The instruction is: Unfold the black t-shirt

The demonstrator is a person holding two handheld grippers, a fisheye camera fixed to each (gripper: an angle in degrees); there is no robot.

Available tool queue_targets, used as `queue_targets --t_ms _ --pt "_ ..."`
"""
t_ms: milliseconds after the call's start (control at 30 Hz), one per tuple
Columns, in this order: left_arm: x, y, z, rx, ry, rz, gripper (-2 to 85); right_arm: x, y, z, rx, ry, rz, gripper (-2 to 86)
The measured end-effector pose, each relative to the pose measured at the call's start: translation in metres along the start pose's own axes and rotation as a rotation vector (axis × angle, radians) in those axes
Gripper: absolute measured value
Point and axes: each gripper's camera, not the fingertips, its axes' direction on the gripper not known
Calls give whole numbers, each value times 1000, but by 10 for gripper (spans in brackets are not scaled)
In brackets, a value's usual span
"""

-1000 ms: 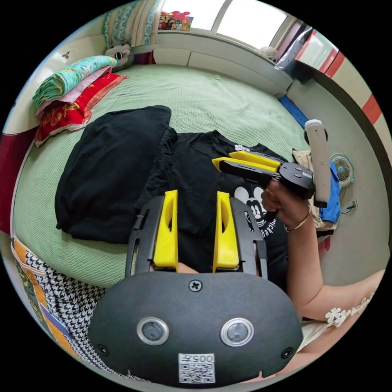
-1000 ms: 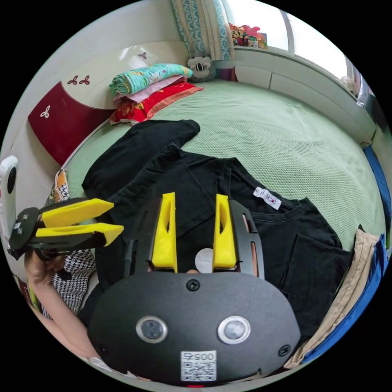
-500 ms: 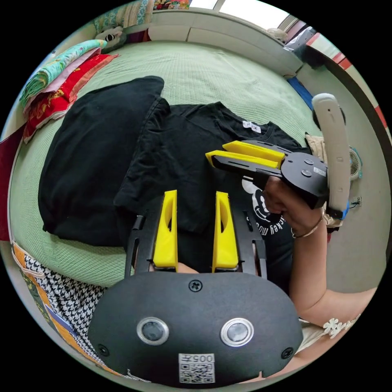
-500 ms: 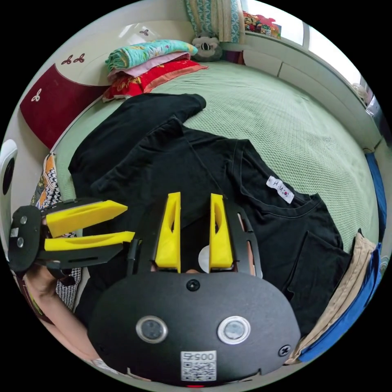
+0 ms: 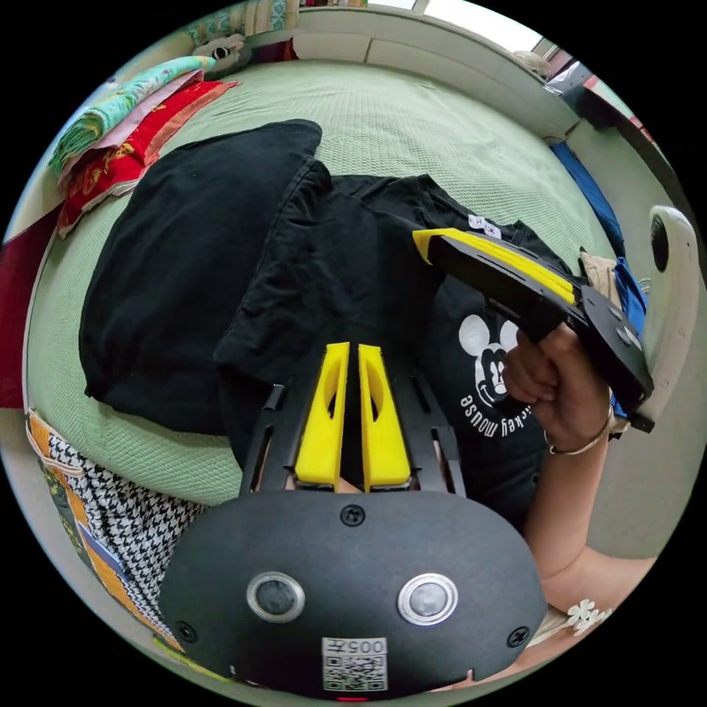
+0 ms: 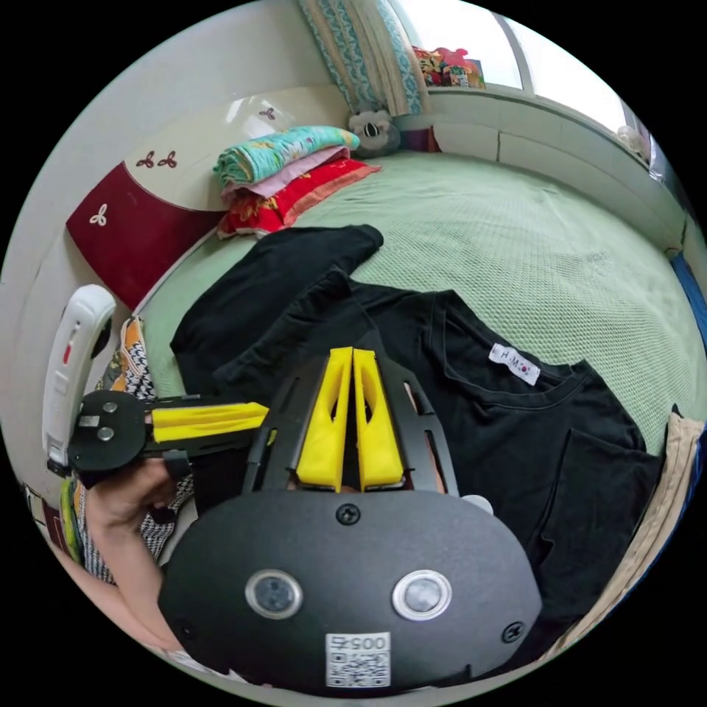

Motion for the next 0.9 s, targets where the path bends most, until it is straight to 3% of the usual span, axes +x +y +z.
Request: queue_targets --t_ms 233,300,433,600,900 --pt "-19 6 -30 293 122 -98 0 15 0 -11 60 -63 43 -9" --pt "-20 6 -30 305 150 -73 5 19 0 -11 65 -58 57 -9" --pt "-7 -5 -16 203 201 68 56 25 -1 -12 69 -65 73 -5" --pt "9 -20 7 72 139 132 128 31 -2 -14 87 -70 86 42" --pt "26 -39 43 -57 54 149 139 41 -7 -12 62 -5 140 97"
